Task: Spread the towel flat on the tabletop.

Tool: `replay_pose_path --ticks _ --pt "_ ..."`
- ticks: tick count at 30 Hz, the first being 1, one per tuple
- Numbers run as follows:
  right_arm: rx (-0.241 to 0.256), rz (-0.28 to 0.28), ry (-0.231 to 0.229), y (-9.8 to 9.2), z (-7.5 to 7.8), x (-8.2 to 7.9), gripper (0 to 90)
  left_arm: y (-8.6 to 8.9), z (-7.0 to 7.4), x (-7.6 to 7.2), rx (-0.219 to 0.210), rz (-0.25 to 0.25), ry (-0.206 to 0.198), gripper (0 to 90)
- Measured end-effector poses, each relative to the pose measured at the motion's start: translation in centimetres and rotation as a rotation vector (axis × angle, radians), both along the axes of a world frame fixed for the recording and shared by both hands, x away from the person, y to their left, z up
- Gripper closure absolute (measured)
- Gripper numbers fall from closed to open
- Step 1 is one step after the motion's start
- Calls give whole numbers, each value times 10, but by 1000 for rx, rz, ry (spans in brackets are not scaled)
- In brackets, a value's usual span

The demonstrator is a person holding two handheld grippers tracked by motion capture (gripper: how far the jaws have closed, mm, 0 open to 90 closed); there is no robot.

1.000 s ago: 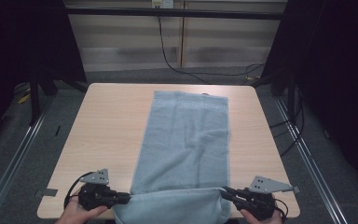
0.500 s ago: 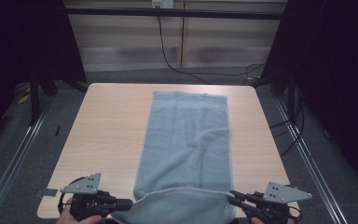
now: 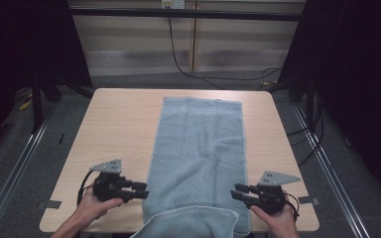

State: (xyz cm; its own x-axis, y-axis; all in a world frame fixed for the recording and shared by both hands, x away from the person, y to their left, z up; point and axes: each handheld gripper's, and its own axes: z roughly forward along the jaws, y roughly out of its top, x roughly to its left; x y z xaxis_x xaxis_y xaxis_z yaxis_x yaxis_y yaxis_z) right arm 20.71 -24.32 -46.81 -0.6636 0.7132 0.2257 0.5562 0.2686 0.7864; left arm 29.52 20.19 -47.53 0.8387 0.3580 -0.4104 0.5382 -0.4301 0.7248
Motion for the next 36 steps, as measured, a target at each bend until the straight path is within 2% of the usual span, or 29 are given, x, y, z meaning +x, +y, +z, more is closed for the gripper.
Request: replay_pose_path --ticks 2,3,4,6,8,9,11,12,13,14,15,16,18,21,24,25,26,28,32,34,36 --pt "-57 -14 23 2 -10 11 551 -9 -11 6 59 12 -7 562" --pt "-80 -25 32 2 -14 13 521 -12 -15 5 90 9 -20 535" --pt "-87 -29 41 1 -16 13 504 -15 -16 2 133 8 -52 508" --pt "-117 -39 40 -1 -18 9 470 -17 -21 -6 172 1 -81 466" --pt "-157 -51 42 -4 -21 3 452 -18 -23 -14 179 9 -133 468" --pt "-170 -48 45 -5 -24 0 448 -19 -22 -16 195 1 -153 490" --pt "-223 -46 49 -5 -28 -6 453 -20 -23 -23 221 -1 -211 616" --pt "-236 -41 28 -4 -29 -9 458 -20 -23 -26 230 -12 -229 715" --pt "-262 -38 15 -2 -29 -12 484 -20 -22 -28 239 -15 -236 789" --pt "-271 -29 6 -1 -29 -14 564 -21 -22 -30 236 -19 -229 848" --pt "-264 -19 8 0 -28 -15 700 -20 -21 -32 240 -21 -230 867" --pt "-264 -1 -7 1 -28 -15 788 -19 -20 -32 244 -24 -220 873" --pt "-251 1 6 3 -28 -14 846 -14 -19 -28 192 -4 -176 877" --pt "-199 -16 2 1 -24 -10 857 -1 -10 -21 102 45 -147 879" --pt "-143 -66 -32 -5 -16 -8 856 12 2 -18 27 81 -156 879" --pt "-132 -79 -50 -8 -13 -9 854 16 5 -19 1 92 -147 879" --pt "-120 -92 -62 -9 -10 -11 853 19 8 -19 -10 94 -149 878" --pt "-110 -75 -52 -10 -7 -13 834 23 9 -21 -3 97 -156 877" --pt "-135 -43 6 -9 -18 -21 807 24 -5 -36 41 49 -93 874" --pt "-114 -48 8 -10 -17 -28 785 26 -7 -49 64 33 -105 872" --pt "-97 -54 -2 -12 -13 -34 748 30 -7 -55 42 34 -88 867"
